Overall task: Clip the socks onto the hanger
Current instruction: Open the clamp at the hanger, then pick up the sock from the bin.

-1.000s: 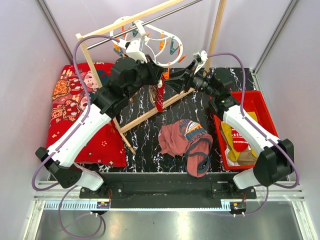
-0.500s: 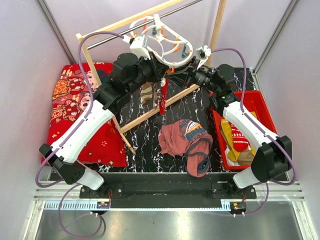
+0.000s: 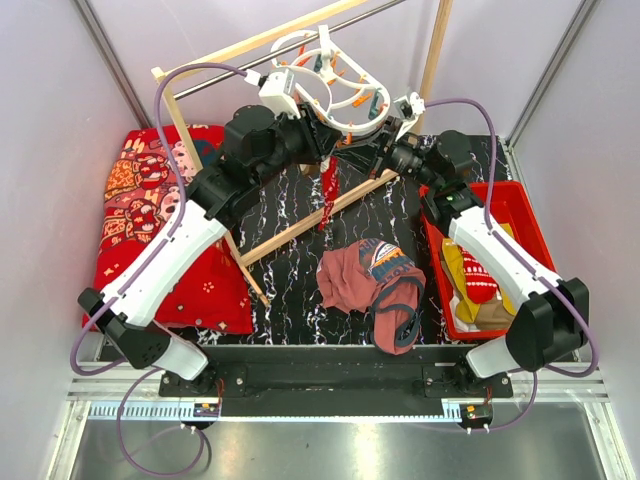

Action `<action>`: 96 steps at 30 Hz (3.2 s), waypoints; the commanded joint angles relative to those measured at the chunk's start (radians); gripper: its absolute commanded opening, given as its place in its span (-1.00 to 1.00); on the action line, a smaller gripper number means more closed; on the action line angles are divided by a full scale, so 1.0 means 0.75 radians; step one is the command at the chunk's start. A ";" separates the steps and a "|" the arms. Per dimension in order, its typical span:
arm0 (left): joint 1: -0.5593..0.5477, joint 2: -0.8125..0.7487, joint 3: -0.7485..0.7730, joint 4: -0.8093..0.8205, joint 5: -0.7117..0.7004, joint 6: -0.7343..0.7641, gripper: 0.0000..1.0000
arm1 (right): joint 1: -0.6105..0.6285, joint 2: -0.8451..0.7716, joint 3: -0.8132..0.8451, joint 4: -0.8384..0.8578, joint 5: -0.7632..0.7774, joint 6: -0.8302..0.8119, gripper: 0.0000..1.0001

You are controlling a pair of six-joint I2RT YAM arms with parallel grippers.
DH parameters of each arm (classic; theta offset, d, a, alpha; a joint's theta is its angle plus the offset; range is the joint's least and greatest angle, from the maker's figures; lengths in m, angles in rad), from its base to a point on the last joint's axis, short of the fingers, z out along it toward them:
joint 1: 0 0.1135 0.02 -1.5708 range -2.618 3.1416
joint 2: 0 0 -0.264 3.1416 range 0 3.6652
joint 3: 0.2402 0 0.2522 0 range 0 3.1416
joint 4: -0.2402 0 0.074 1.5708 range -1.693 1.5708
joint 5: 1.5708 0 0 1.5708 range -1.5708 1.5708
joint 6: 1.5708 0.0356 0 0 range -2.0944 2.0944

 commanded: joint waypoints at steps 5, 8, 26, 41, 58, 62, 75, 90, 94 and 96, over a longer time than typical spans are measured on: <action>-0.007 -0.109 -0.024 0.095 0.022 0.034 0.19 | 0.063 -0.098 0.019 -0.124 0.168 -0.155 -0.96; -0.025 -0.111 -0.028 0.095 0.018 0.063 0.38 | 0.075 -0.096 0.026 -0.153 0.191 -0.180 -0.96; -0.115 -0.022 0.040 0.011 -0.174 0.247 0.37 | 0.098 -0.096 0.046 -0.190 0.220 -0.215 -0.95; -0.129 0.071 0.134 -0.007 -0.231 0.175 -0.24 | 0.128 -0.102 0.050 -0.247 0.258 -0.286 -0.96; -0.131 0.054 0.089 0.015 -0.282 0.198 -0.81 | 0.129 -0.290 -0.036 -0.648 0.591 -0.350 0.25; -0.131 0.034 0.056 0.050 -0.282 0.204 -0.80 | 0.100 -0.397 -0.056 -0.982 0.773 -0.378 0.35; -0.131 -0.028 -0.017 0.117 -0.260 0.210 -0.80 | -0.382 -0.299 -0.034 -1.605 1.181 -0.215 0.32; -0.129 -0.083 -0.058 0.125 -0.245 0.200 -0.80 | -0.782 0.376 0.179 -1.550 1.052 -0.149 0.22; -0.127 -0.085 -0.058 0.123 -0.248 0.204 -0.80 | -0.802 0.535 0.230 -1.540 1.034 -0.166 0.13; -0.127 -0.089 -0.056 0.123 -0.250 0.206 -0.79 | -0.806 0.593 0.257 -1.524 1.021 -0.176 0.08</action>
